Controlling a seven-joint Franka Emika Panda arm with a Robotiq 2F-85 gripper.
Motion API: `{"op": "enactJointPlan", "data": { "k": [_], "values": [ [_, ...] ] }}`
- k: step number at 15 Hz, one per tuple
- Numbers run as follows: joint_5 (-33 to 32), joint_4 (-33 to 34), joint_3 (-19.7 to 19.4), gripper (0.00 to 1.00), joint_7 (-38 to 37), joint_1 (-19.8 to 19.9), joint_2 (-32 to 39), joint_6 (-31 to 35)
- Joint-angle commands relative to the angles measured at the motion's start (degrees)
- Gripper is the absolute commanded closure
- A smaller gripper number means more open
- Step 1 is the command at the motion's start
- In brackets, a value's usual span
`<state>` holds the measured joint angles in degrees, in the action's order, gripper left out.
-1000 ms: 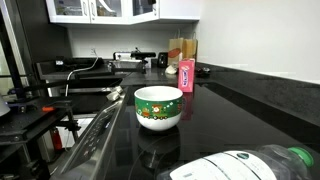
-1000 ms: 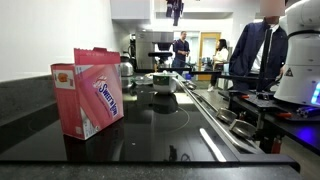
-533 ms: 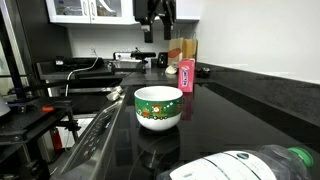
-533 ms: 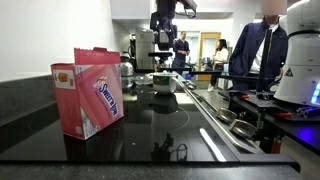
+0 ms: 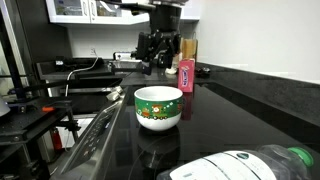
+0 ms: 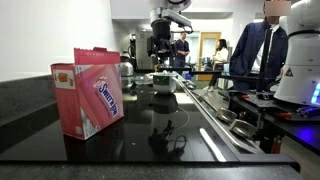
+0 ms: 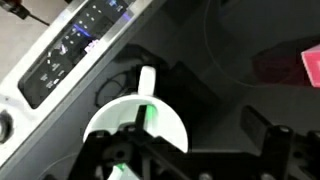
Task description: Move the mug cup to the left
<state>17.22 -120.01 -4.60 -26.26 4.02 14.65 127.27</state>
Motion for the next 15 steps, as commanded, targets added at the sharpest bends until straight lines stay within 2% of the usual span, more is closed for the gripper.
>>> {"op": "enactJointPlan", "data": {
  "k": [1, 5, 10, 11, 12, 13, 14, 15],
  "values": [
    [-0.05, 2.9, -0.87, 0.0, 0.5, 0.04, 3.49, 1.36],
    [0.15, 5.83, -1.79, 0.0, 2.07, 0.87, 7.05, 3.42],
    [0.15, 9.32, -1.91, 0.02, 3.42, 1.94, 10.48, 2.07],
    [-0.2, 10.07, -1.97, 0.07, 3.23, 1.88, 11.24, 1.54],
    [0.41, 10.74, -1.7, 0.19, 3.75, 2.22, 11.98, 1.17],
    [-0.08, 11.23, -1.85, 0.22, 3.54, 2.04, 12.57, 1.05],
    [-0.45, 11.8, -1.86, 0.36, 3.68, 1.92, 13.09, 0.92],
    [-0.67, 12.34, -1.84, 0.45, 3.81, 1.85, 13.58, 0.88]
  ]
}}
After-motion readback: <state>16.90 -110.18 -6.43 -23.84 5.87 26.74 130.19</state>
